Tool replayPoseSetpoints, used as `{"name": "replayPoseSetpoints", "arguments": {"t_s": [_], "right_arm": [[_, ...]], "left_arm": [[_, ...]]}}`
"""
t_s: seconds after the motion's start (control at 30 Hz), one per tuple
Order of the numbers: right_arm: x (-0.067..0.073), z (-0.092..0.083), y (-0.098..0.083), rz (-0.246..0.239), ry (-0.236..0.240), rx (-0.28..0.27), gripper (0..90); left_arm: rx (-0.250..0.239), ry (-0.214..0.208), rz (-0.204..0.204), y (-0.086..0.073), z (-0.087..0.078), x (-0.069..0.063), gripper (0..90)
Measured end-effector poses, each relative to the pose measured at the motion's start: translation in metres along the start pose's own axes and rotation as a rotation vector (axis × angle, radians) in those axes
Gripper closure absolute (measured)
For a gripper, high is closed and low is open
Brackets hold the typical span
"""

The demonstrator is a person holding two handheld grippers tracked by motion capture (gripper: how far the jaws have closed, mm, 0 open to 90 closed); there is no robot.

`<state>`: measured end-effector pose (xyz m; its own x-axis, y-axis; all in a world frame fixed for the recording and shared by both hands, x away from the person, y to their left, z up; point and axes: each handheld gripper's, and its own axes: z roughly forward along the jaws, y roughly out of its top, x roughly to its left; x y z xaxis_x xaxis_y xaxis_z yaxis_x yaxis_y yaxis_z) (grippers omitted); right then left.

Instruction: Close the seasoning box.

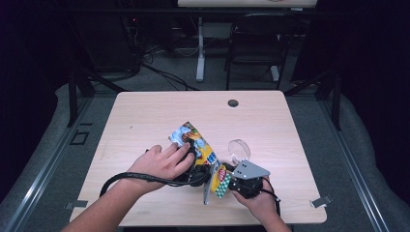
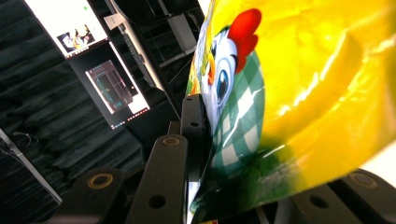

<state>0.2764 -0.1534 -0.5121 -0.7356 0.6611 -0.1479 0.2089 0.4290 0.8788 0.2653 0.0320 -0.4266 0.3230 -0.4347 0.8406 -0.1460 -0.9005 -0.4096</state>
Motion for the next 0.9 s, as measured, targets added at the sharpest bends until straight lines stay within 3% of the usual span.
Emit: {"name": "replayPoseSetpoints", "arguments": {"t_s": [0.07, 0.9], "right_arm": [[0.0, 0.0, 0.0, -0.002, -0.002, 0.002, 70.7], [0.002, 0.001, 0.001, -0.011, -0.005, -0.006, 70.9]], "left_arm": [[0.0, 0.013, 0.002, -0.001, 0.0, -0.001, 80.4], [-0.002, -0.035, -0.083, -0.008, 0.006, -0.016, 81.6]]}}
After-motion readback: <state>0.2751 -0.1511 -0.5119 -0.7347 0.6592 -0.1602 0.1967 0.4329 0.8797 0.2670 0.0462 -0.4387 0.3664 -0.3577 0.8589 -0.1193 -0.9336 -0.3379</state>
